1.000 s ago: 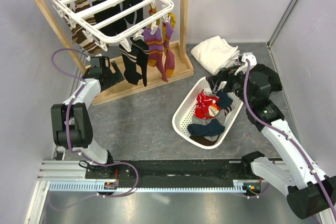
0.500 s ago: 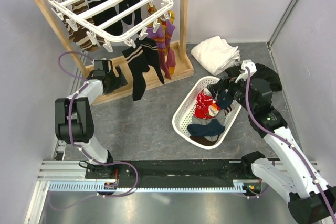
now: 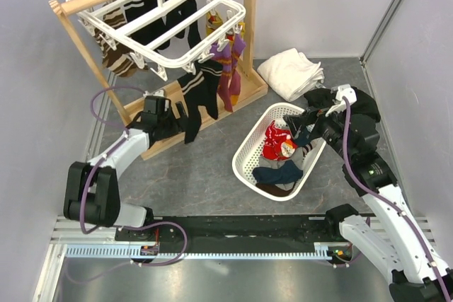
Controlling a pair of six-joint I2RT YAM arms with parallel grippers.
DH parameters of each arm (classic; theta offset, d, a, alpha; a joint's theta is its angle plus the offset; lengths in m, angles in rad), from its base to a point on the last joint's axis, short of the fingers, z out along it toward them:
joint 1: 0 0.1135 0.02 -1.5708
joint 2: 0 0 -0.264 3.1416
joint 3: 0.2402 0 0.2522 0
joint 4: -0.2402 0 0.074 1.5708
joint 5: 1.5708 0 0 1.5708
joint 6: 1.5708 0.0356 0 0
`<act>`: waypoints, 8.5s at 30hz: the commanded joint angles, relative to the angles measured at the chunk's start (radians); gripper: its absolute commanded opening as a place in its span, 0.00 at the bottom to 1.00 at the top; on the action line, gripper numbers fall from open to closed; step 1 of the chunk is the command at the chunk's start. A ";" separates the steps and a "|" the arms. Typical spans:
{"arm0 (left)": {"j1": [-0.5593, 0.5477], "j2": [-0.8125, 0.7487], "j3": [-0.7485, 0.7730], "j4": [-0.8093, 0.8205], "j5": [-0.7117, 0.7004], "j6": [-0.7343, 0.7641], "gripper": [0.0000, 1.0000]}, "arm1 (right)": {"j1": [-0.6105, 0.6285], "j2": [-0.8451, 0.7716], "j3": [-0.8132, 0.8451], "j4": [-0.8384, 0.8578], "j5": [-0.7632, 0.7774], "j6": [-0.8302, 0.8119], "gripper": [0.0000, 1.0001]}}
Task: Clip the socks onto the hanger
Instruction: Move the clamp to the center of the board, then open the clamp at the hanger.
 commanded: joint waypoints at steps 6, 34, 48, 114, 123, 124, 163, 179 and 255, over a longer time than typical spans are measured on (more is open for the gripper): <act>-0.186 -0.268 -0.199 -0.103 0.061 -0.265 0.98 | -0.001 -0.057 0.003 -0.036 -0.038 -0.001 0.98; -0.204 -0.841 0.231 -0.074 -0.021 0.247 0.96 | 0.000 -0.039 0.086 -0.027 -0.413 -0.089 0.98; -0.204 -0.709 0.428 -0.088 -0.098 0.310 0.87 | 0.235 0.300 0.280 0.337 -0.392 -0.035 0.98; -0.203 -0.508 0.638 -0.194 -0.023 0.120 0.04 | 0.624 0.923 0.791 0.625 -0.113 -0.444 0.81; -0.203 -0.502 0.658 -0.206 -0.023 0.099 0.02 | 0.624 0.949 0.825 0.621 -0.102 -0.514 0.67; -0.203 -0.500 0.658 -0.207 -0.021 0.095 0.02 | 0.624 0.952 0.827 0.621 -0.105 -0.515 0.65; -0.204 -0.474 0.687 -0.253 0.029 0.203 0.80 | 0.649 0.960 0.919 0.437 -0.078 -0.540 0.00; -0.204 -0.454 0.720 -0.270 -0.034 0.201 0.49 | 0.657 0.972 0.933 0.418 -0.073 -0.555 0.00; -0.203 -0.492 0.644 -0.299 -0.120 0.185 0.02 | 0.687 0.698 0.750 0.099 0.143 -0.406 0.71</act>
